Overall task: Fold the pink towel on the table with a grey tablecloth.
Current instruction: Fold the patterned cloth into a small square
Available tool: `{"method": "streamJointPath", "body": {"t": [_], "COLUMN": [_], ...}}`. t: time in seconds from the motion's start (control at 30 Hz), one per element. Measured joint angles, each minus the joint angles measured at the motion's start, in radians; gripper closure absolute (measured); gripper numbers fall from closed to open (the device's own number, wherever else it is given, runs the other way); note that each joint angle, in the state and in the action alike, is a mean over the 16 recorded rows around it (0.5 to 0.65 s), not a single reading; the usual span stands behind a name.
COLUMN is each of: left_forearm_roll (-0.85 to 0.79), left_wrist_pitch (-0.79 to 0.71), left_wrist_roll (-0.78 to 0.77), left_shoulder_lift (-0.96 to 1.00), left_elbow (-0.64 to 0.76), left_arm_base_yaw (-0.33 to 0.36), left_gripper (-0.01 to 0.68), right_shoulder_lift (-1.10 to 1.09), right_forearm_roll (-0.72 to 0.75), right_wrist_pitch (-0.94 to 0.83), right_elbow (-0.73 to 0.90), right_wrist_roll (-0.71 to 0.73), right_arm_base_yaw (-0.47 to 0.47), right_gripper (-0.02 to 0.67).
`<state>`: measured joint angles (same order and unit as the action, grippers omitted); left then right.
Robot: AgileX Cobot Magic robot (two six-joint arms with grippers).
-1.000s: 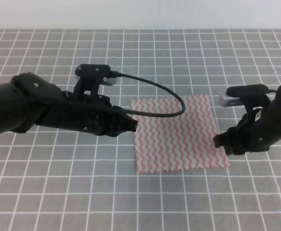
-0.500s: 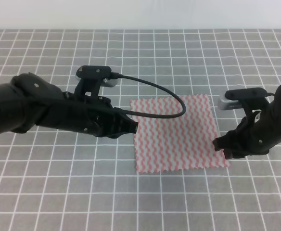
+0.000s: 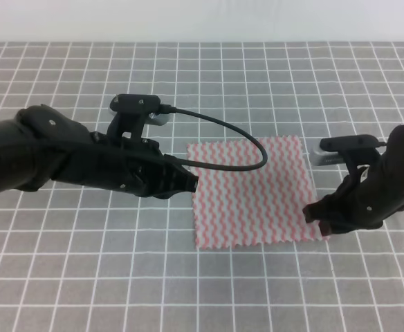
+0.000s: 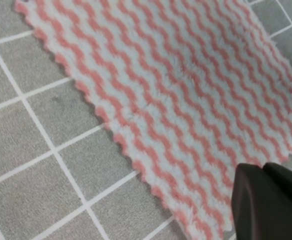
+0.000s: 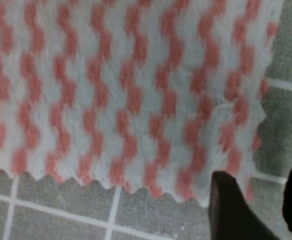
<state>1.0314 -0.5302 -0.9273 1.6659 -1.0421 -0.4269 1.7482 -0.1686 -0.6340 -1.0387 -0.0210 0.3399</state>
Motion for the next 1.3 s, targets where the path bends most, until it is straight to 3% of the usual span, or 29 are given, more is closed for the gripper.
{"method": "streamJointPath", "body": {"t": [0.73,1.3], "left_forearm_roll": [-0.011,-0.089], "left_wrist_pitch": [-0.005,-0.020], "left_wrist_roll": [-0.001,-0.004], "left_shoulder_lift": [-0.002,0.000], "left_elbow": [0.000,0.000], "left_arm_base_yaw": [0.000,0.000], "left_gripper": [0.674,0.673], "right_shoulder_lift": [0.038,0.029], "right_forearm_roll": [-0.032,-0.057], "right_wrist_pitch": [0.029,0.018], "right_elbow": [-0.001,-0.025], "right_wrist_roll": [0.000,0.005], "right_arm_base_yaw": [0.000,0.000], "right_gripper": [0.439,0.649]}}
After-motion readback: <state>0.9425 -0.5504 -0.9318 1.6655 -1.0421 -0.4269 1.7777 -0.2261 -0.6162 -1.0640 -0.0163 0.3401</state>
